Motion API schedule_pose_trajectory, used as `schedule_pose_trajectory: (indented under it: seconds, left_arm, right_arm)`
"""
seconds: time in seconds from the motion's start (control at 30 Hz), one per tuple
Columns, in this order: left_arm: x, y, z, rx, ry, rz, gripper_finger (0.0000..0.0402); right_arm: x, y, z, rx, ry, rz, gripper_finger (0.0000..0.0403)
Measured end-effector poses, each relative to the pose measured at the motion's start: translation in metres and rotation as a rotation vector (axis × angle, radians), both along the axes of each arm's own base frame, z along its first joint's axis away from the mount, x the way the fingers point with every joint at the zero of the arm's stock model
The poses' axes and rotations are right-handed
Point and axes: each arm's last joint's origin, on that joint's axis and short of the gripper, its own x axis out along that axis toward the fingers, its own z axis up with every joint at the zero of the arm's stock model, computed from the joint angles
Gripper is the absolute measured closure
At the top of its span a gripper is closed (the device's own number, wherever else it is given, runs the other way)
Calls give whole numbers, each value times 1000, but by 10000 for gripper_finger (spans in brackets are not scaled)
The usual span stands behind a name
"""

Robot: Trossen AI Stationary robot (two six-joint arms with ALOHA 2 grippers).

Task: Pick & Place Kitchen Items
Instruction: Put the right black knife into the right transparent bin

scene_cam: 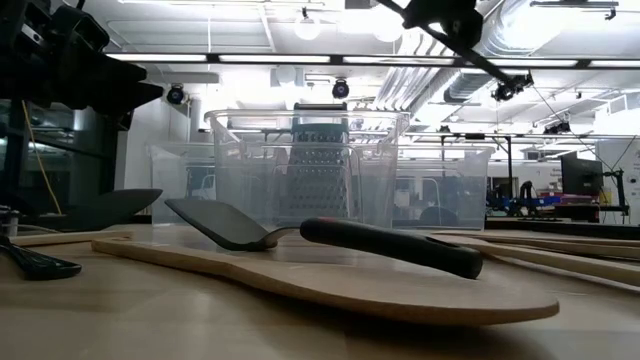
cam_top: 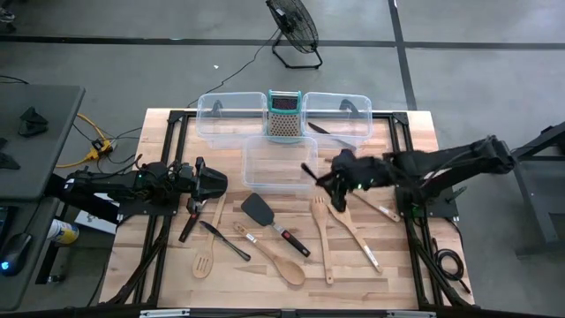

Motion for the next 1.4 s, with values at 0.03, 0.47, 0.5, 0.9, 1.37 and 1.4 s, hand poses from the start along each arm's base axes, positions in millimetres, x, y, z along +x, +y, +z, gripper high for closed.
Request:
schedule_pose_trajectory:
  seconds: [0.03, 0.47, 0.5, 0.9, 1.37, 1.4]
  left_arm:
    - [0, 0, 0, 0, -1, 0, 226]
    - [0, 0, 0, 0, 0, 0, 226]
    - [0, 0, 0, 0, 0, 0, 226]
    - [0, 0, 0, 0, -1, 0, 226]
    - [0, 0, 0, 0, 0, 0, 226]
    - [0, 0, 0, 0, 0, 0, 226]
  right_arm:
    - [-3, -6, 4, -25, -13, -5, 377]
    - [-33, -87, 27, -389, -5, -160, 377]
    - [-35, -93, 27, -410, 6, -174, 377]
    - [-28, -163, 3, -508, 187, -326, 377]
    - [-14, -228, -56, -463, 408, -327, 377]
    - [-12, -231, -60, -467, 417, -320, 377]
